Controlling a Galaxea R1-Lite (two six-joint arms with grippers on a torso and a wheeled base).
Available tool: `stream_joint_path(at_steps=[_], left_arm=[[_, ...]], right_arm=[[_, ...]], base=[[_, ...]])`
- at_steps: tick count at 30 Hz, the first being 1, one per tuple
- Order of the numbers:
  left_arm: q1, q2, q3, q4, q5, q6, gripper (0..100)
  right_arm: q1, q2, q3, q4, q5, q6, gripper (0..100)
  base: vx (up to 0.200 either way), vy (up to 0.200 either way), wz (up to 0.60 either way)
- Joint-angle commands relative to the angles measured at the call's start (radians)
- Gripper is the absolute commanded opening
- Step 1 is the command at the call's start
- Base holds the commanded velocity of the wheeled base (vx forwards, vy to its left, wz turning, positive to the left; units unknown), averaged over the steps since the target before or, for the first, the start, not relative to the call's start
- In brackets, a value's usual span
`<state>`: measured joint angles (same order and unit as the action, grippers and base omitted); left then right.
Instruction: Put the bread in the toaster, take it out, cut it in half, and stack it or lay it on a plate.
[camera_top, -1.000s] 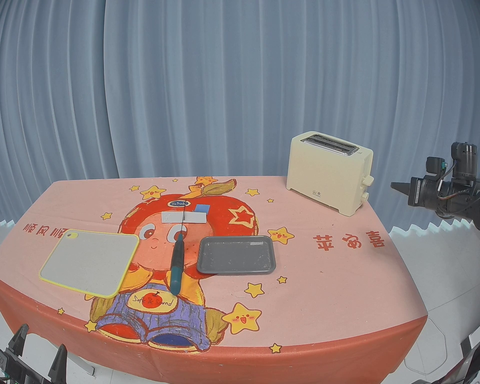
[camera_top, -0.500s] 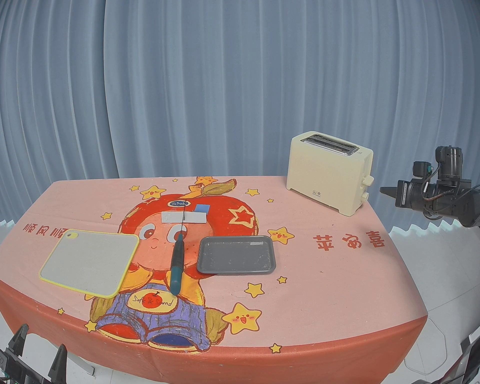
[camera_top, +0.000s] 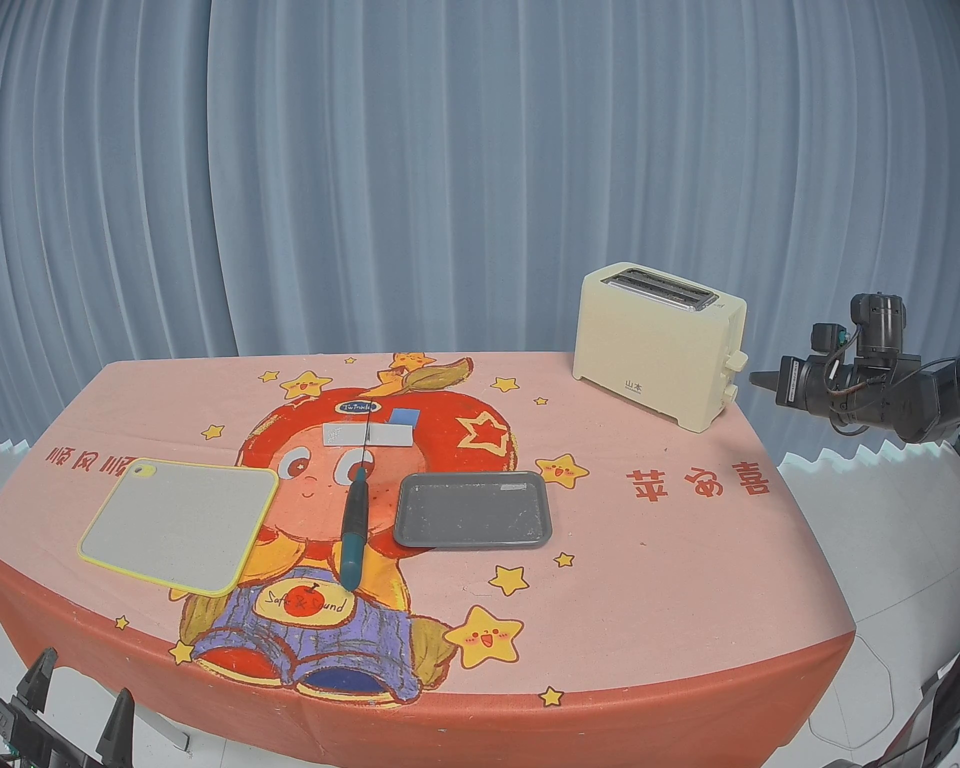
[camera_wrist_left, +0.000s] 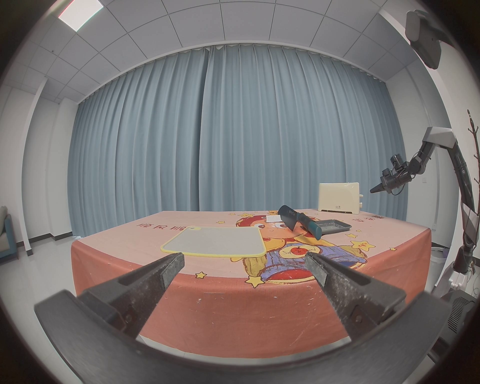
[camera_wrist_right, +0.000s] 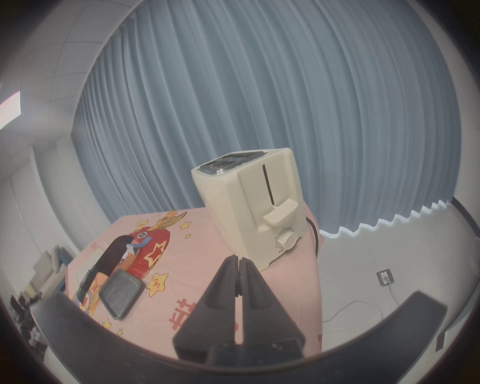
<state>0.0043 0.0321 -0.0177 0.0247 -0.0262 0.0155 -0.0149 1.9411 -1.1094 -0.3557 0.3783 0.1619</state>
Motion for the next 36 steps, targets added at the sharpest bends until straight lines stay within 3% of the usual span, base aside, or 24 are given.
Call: stream_joint_path(at_steps=[1, 4, 8, 16, 31, 36], left_arm=[[0.0, 0.002, 0.008, 0.0, 0.0, 0.0, 100], [0.0, 0.002, 0.008, 0.0, 0.0, 0.0, 100], [0.0, 0.002, 0.01, 0.0, 0.0, 0.0, 100], [0.0, 0.002, 0.008, 0.0, 0.0, 0.0, 100], [0.0, 0.002, 0.01, 0.0, 0.0, 0.0, 100], [0.0, 0.002, 0.008, 0.0, 0.0, 0.0, 100]], right_arm=[[-0.005, 0.022, -0.033, 0.0, 0.002, 0.024, 0], [-0.005, 0.039, -0.049, 0.0, 0.007, 0.057, 0], [-0.005, 0.078, -0.06, -0.003, 0.001, 0.05, 0], [-0.01, 0.176, -0.058, -0.147, -0.012, 0.054, 0], [-0.013, 0.236, -0.079, -0.203, -0.013, 0.056, 0], [-0.013, 0.257, -0.092, -0.223, -0.045, 0.057, 0]], base=[[0.0, 0.0, 0.0], [0.0, 0.0, 0.0], [0.0, 0.0, 0.0], [0.0, 0.0, 0.0], [0.0, 0.0, 0.0], [0.0, 0.0, 0.0]])
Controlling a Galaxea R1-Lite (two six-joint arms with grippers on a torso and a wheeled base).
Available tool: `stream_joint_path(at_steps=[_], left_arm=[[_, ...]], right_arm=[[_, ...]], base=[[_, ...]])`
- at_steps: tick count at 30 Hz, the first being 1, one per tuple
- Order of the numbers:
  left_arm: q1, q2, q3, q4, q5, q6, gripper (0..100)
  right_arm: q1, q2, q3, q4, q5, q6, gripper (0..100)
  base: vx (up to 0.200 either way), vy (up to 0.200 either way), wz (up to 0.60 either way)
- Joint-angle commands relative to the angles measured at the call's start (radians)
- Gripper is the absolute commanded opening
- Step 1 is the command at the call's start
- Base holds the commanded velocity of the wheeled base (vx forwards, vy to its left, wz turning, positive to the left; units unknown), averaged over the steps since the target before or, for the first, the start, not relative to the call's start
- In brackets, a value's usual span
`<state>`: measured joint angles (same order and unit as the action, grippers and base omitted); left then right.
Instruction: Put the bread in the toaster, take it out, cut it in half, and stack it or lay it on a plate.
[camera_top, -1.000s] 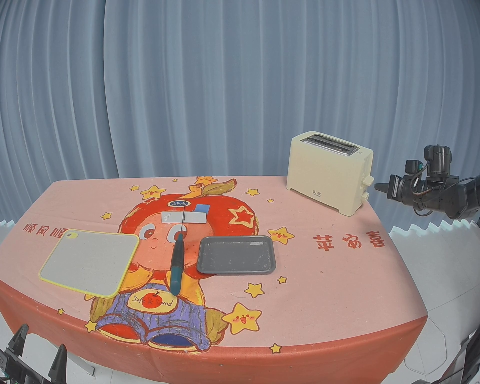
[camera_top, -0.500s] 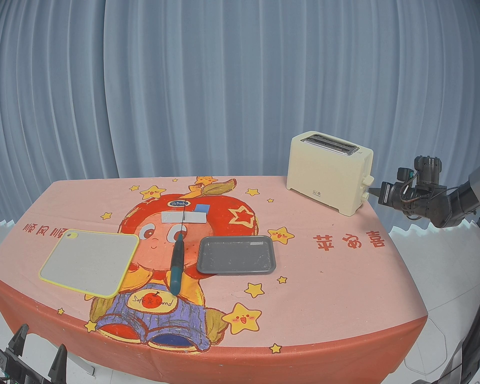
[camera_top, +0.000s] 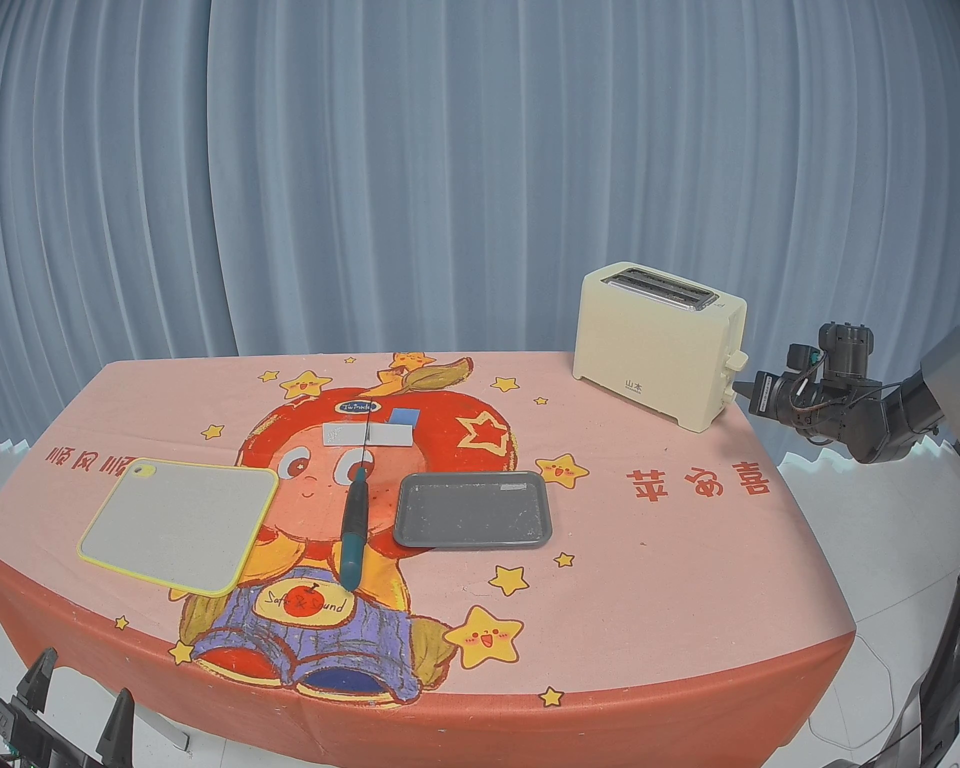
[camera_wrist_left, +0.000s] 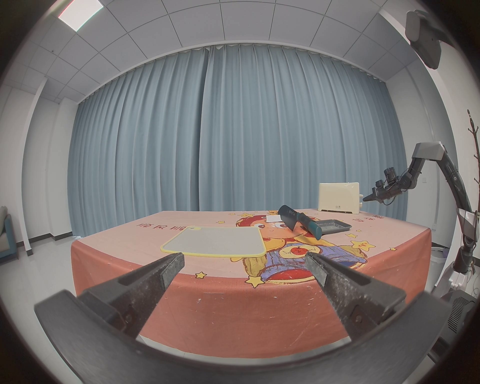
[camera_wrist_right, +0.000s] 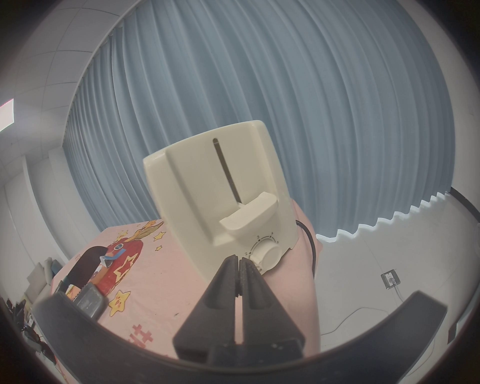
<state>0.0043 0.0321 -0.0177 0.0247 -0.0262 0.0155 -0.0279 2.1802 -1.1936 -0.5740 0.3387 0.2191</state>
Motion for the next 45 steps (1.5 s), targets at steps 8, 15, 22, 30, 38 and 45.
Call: stream_joint_path(at_steps=[8, 15, 22, 30, 38, 45], left_arm=[[0.0, 0.002, 0.008, 0.0, 0.0, 0.0, 100], [0.0, 0.002, 0.008, 0.0, 0.0, 0.0, 100], [0.0, 0.002, 0.008, 0.0, 0.0, 0.0, 100], [0.0, 0.002, 0.008, 0.0, 0.0, 0.0, 100], [0.0, 0.002, 0.008, 0.0, 0.0, 0.0, 100], [0.0, 0.002, 0.008, 0.0, 0.0, 0.0, 100]], right_arm=[[0.002, 0.041, -0.015, -0.041, -0.014, 0.002, 0], [0.003, 0.044, -0.024, -0.043, -0.012, 0.011, 0], [0.003, 0.055, -0.035, -0.043, -0.012, 0.02, 0], [0.006, 0.064, -0.035, -0.043, -0.012, 0.02, 0], [0.013, 0.064, -0.027, -0.043, -0.014, 0.02, 0], [0.009, 0.062, -0.032, -0.043, -0.014, 0.02, 0]], base=[[0.0, 0.0, 0.0], [0.0, 0.0, 0.0], [0.0, 0.0, 0.0], [0.0, 0.0, 0.0], [0.0, 0.0, 0.0], [0.0, 0.0, 0.0]])
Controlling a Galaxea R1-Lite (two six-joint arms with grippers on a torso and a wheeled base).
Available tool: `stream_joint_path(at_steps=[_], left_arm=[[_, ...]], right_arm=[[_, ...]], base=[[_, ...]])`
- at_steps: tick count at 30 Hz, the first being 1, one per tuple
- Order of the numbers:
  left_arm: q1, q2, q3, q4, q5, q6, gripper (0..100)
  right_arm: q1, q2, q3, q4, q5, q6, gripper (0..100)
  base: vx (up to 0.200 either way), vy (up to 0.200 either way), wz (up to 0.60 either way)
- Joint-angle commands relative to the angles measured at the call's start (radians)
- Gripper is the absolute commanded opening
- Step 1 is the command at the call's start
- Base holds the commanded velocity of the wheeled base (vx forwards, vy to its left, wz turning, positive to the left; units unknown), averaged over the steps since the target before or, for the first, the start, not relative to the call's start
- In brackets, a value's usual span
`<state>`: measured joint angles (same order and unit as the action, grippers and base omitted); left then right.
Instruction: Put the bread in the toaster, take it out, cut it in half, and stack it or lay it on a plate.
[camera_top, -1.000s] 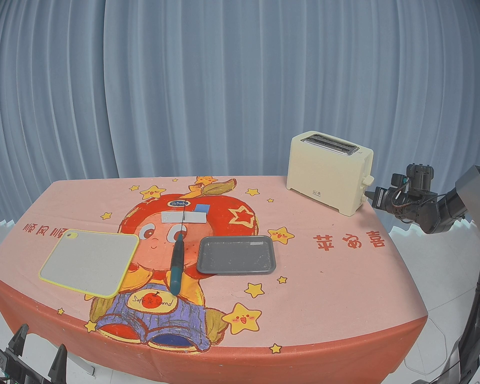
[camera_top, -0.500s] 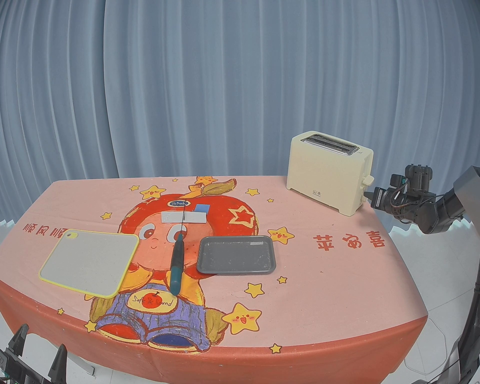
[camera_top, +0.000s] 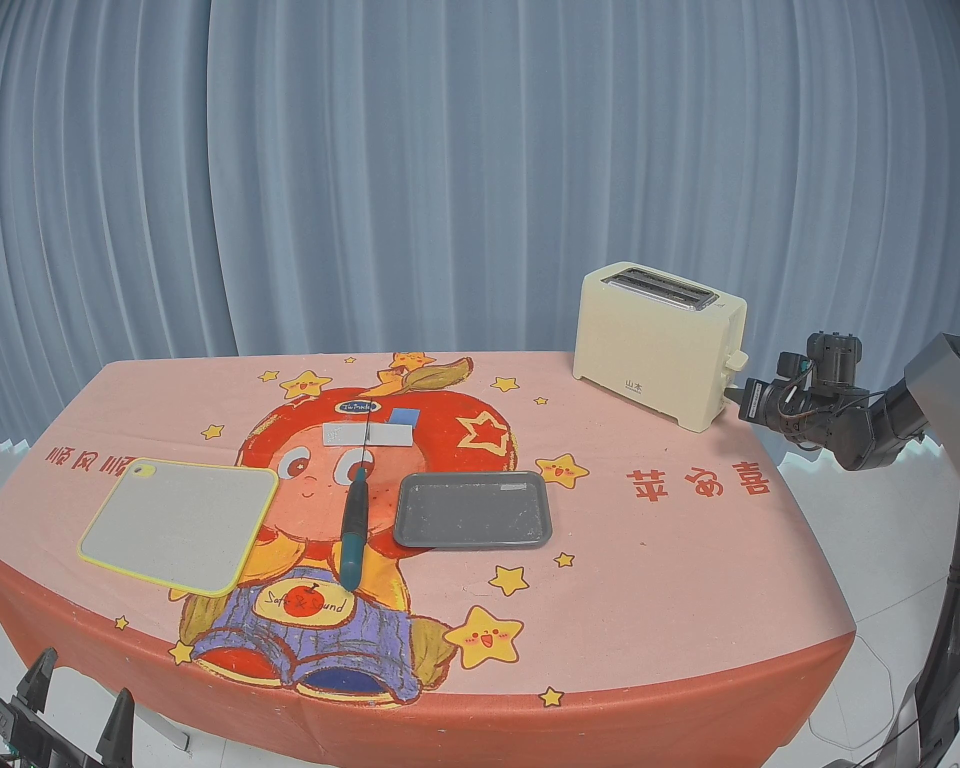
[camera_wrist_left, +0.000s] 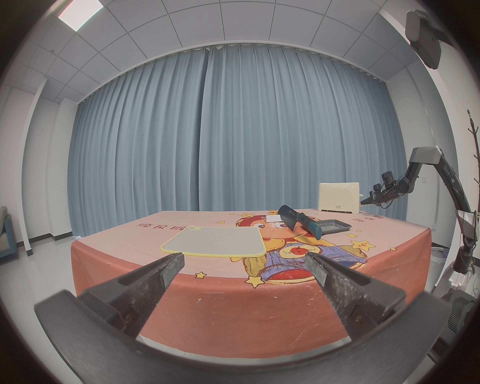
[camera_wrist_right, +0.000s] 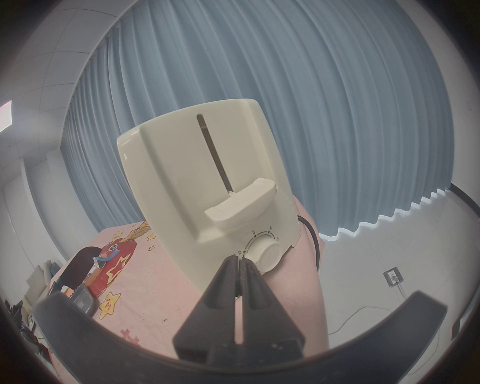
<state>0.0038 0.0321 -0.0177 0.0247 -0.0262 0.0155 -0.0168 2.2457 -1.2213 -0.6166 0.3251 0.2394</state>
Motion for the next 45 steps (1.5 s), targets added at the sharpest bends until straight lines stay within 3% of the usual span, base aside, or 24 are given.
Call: stream_joint_path(at_steps=[1, 13, 15, 45], left_arm=[[0.001, 0.002, 0.008, 0.0, 0.0, 0.0, 100], [0.001, 0.002, 0.008, 0.0, 0.0, 0.0, 100], [0.001, 0.002, 0.008, 0.0, 0.0, 0.0, 100], [0.001, 0.002, 0.008, 0.0, 0.0, 0.0, 100]], right_arm=[[-0.002, -0.005, -0.006, -0.002, 0.0, 0.0, 0], [-0.002, 0.002, -0.004, -0.064, -0.005, 0.001, 0], [-0.002, 0.023, -0.007, -0.086, -0.026, 0.001, 0], [0.005, 0.025, 0.016, -0.072, -0.029, 0.001, 0]], base=[[0.0, 0.0, 0.0], [0.0, 0.0, 0.0], [0.0, 0.0, 0.0], [0.0, 0.0, 0.0]])
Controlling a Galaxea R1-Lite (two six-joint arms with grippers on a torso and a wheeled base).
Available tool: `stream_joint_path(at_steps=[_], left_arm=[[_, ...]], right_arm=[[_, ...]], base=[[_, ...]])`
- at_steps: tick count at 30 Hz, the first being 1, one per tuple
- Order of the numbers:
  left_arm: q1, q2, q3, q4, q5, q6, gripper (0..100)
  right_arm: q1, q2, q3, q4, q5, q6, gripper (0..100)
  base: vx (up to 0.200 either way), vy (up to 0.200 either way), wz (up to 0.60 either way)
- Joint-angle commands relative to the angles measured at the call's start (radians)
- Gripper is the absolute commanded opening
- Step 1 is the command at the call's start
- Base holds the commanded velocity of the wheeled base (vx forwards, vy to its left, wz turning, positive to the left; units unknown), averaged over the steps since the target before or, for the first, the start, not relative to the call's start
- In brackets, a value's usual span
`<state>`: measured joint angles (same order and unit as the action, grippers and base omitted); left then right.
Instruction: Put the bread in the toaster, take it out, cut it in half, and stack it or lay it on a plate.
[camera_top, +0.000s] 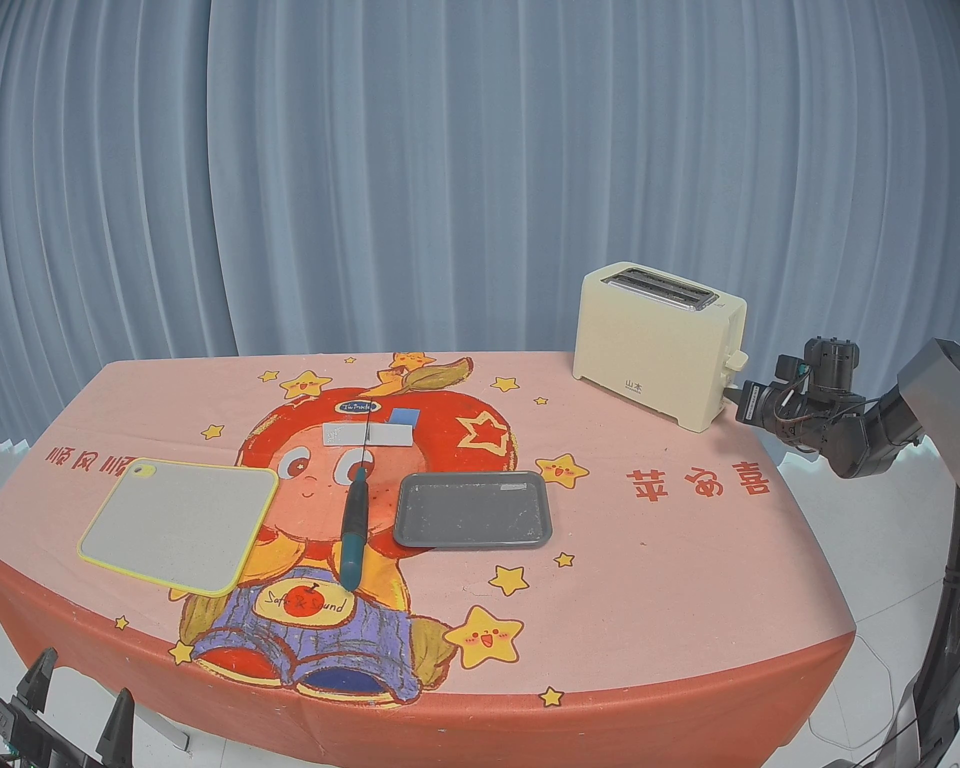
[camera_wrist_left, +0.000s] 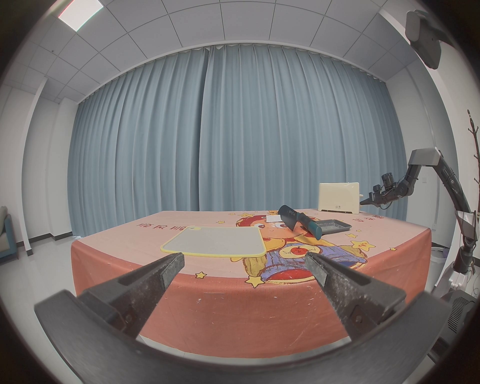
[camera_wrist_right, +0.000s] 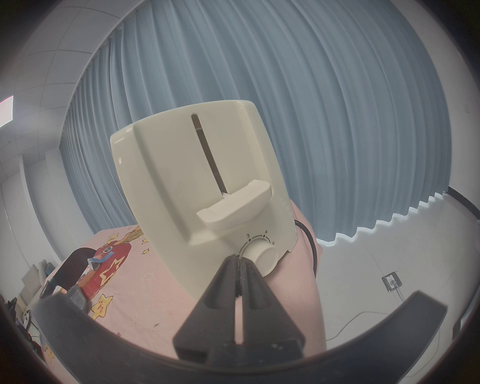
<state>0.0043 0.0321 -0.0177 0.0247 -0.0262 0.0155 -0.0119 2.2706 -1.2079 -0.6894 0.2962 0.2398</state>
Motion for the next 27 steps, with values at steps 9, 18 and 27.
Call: stream_joint_path(at_steps=[9, 18, 27], left_arm=[[0.0, 0.002, 0.008, 0.0, 0.0, 0.0, 100], [0.0, 0.002, 0.008, 0.0, 0.0, 0.0, 100], [0.0, 0.002, 0.008, 0.0, 0.0, 0.0, 100]], right_arm=[[0.0, 0.001, 0.004, 0.001, -0.002, 0.0, 0], [0.0, 0.003, 0.008, 0.002, -0.002, 0.0, 0], [0.001, 0.003, 0.016, 0.002, -0.002, 0.0, 0]], base=[[0.0, 0.0, 0.0], [0.0, 0.0, 0.0], [0.0, 0.0, 0.0]])
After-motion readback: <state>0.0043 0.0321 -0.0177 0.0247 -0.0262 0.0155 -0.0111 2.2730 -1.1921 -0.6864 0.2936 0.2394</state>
